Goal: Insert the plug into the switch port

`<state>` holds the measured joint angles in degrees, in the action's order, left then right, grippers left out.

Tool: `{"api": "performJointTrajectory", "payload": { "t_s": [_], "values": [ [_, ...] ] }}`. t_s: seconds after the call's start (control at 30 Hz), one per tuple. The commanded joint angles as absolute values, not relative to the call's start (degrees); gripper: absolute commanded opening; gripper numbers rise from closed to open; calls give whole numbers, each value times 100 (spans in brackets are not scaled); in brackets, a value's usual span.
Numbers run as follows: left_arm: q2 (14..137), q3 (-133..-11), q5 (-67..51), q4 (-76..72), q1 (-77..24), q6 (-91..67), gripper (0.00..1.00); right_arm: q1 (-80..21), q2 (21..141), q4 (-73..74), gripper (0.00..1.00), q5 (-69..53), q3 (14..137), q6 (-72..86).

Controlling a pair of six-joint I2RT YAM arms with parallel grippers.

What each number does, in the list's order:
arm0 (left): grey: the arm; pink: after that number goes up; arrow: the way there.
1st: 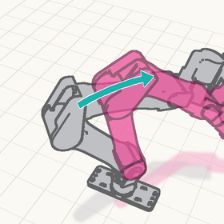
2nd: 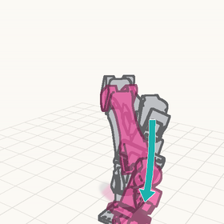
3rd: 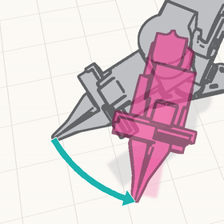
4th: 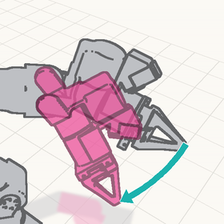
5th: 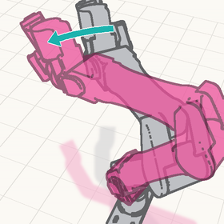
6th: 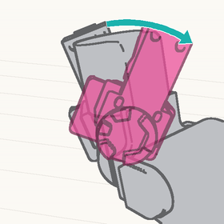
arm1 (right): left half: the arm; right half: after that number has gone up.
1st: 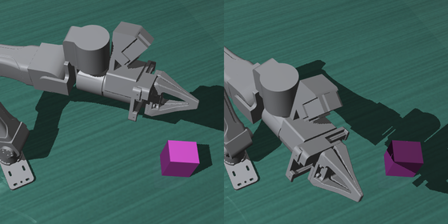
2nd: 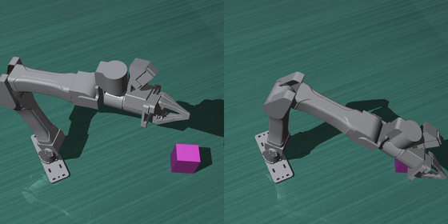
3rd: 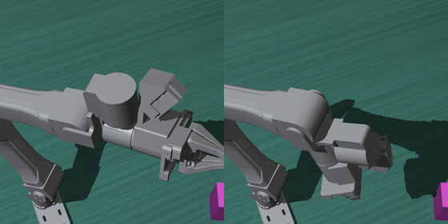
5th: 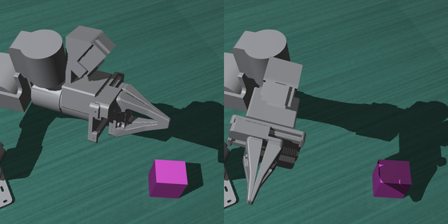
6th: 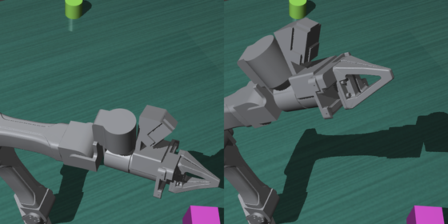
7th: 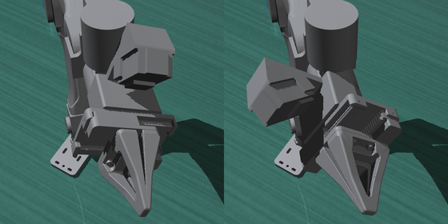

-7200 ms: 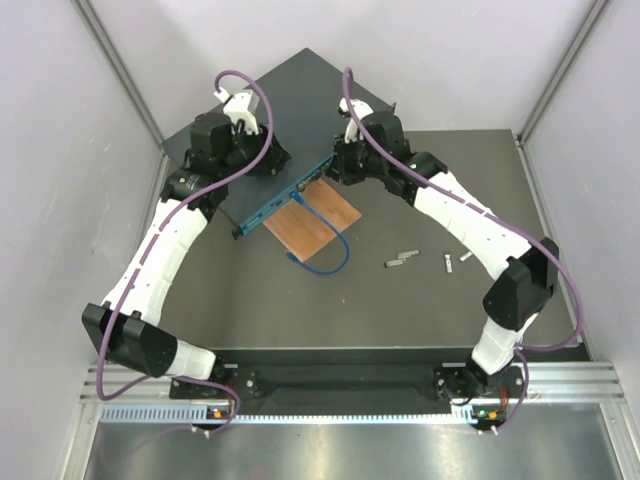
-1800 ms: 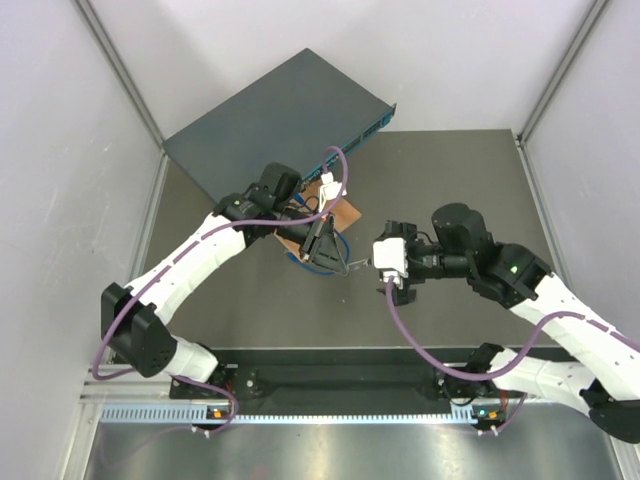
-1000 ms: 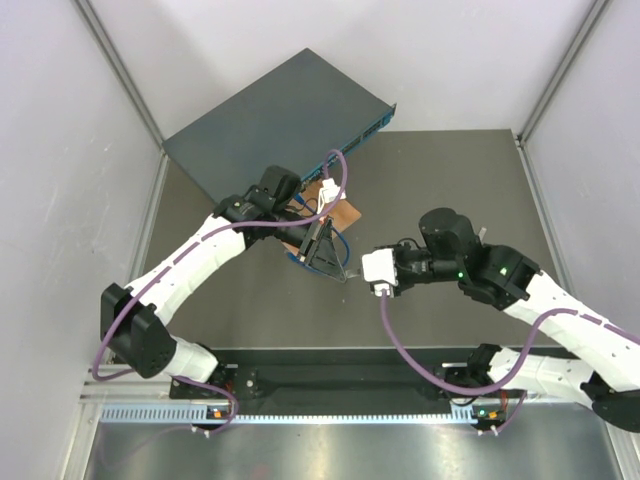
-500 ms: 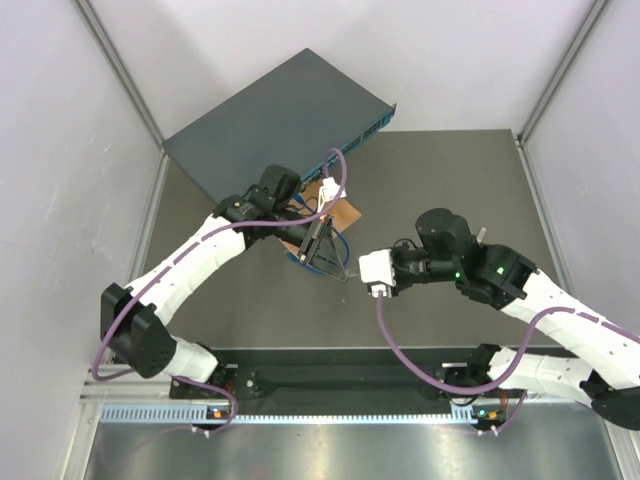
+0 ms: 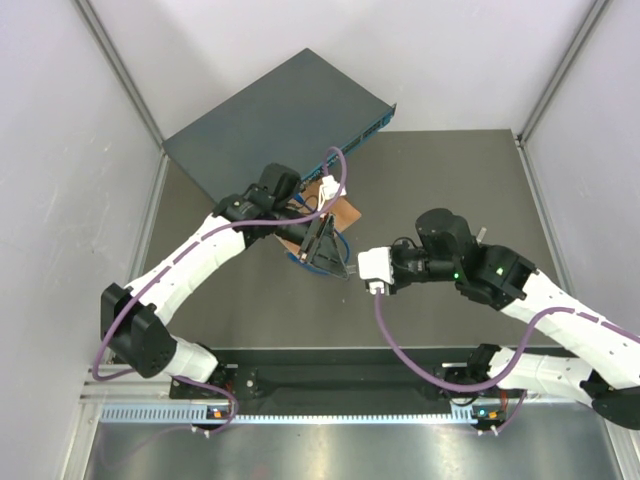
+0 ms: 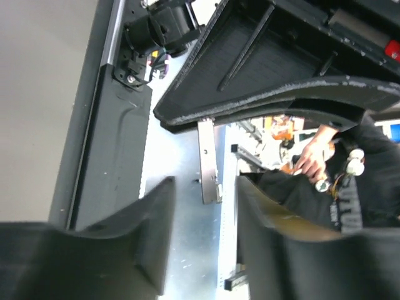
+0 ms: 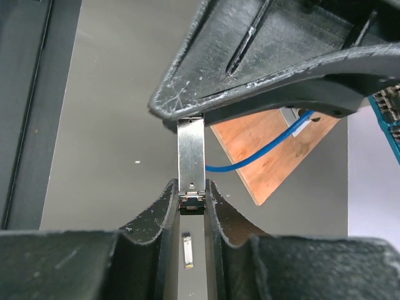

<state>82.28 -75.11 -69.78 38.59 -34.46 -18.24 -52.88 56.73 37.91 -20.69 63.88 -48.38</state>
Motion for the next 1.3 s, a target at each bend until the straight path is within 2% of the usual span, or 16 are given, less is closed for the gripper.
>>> {"api": "performJointTrajectory", "payload": {
  "t_s": [0.0,0.03,0.13,0.33,0.43,0.47,0.57,0.77,0.9,1.03,1.27],
  "values": [
    [8183,-7971,-6935,3455,-3349,-1872,55,-5370,5573,3183,0,-1917,6294,-4308],
    [8183,-8085,-6882,3419,-3305,-1898,62,-5327,5520,3042,0,-1890,6215,-4202],
    [8235,-8707,-6864,3226,-3077,-2099,70,-5098,5441,2743,0,-1802,6021,-3605],
    [8323,-9184,-6725,1779,-1858,-3215,74,-4422,5650,2487,0,-1845,6090,-2306],
    [8227,-9429,-5383,1975,-1504,-2788,74,-3746,6142,2487,0,-1847,6468,-1612],
    [8200,-9483,-4465,2152,-1477,-2603,74,-3535,6300,2505,0,-1724,6704,-1487],
    [8165,-9580,-3266,2618,-1433,-1997,78,-3446,6907,2654,0,-933,7231,-1161],
    [8121,-9510,-1865,2856,-1433,-1477,82,-3428,8058,2891,0,-475,8276,-599],
    [8139,-9475,-1389,2944,-1433,-1274,80,-3515,8630,2708,0,-291,8630,-334],
    [8104,-9378,-1556,2883,-1433,-1283,67,-3674,8842,2724,0,-26,8876,-212],
    [8130,-9211,-1626,2786,-1433,-1353,49,-4104,9044,2769,0,412,9228,-35]
  ]
}}
